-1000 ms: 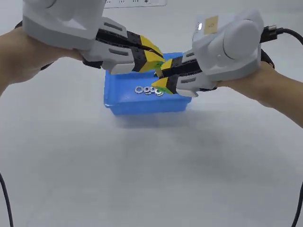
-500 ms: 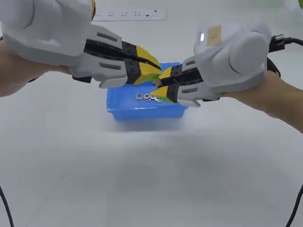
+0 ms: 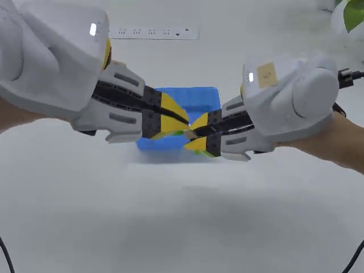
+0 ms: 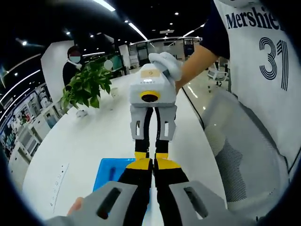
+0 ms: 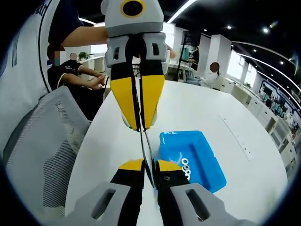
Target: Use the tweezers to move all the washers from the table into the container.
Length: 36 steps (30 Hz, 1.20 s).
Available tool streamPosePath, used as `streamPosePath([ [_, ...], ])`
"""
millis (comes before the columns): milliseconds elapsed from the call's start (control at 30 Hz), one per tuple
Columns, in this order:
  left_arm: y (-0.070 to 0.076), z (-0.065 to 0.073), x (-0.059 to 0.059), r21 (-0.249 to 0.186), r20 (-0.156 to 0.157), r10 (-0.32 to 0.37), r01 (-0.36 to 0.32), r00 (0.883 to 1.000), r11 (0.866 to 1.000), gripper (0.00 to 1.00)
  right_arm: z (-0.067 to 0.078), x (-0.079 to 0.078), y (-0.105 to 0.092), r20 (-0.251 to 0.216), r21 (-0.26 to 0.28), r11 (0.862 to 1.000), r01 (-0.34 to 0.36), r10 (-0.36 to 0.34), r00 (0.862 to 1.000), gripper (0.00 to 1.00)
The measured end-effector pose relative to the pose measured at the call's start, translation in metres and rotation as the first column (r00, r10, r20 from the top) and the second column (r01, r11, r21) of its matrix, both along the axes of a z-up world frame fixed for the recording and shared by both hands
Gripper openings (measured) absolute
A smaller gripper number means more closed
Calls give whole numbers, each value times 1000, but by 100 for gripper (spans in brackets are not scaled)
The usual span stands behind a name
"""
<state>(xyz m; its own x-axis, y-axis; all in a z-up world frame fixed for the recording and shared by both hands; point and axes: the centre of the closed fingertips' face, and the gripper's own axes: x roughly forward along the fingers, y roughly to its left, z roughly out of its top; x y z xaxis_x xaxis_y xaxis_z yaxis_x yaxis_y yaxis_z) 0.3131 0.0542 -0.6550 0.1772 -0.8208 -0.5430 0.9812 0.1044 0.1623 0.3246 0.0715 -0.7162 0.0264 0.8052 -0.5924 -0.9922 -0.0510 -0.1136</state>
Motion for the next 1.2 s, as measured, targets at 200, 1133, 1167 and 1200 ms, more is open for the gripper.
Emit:
streamPosePath([
  [200, 6, -26, -7, 12, -39, 39, -39, 998, 999, 5, -17, -14, -8, 17, -90, 996, -17, 19, 1000, 8],
  [1133, 18, -139, 4, 123, -199, 196, -174, 960, 977, 4, -95, -10, -14, 10, -323, 943, -81, 89, 996, 8],
  [1167, 18, -140, 4, 122, -197, 194, -173, 961, 977, 4, -96, -10, -15, 9, -327, 941, -84, 93, 996, 8],
  [1200, 16, -140, 4, 122, -196, 193, -172, 961, 978, 4, -98, -10, -16, 4, -333, 939, -81, 87, 996, 8],
])
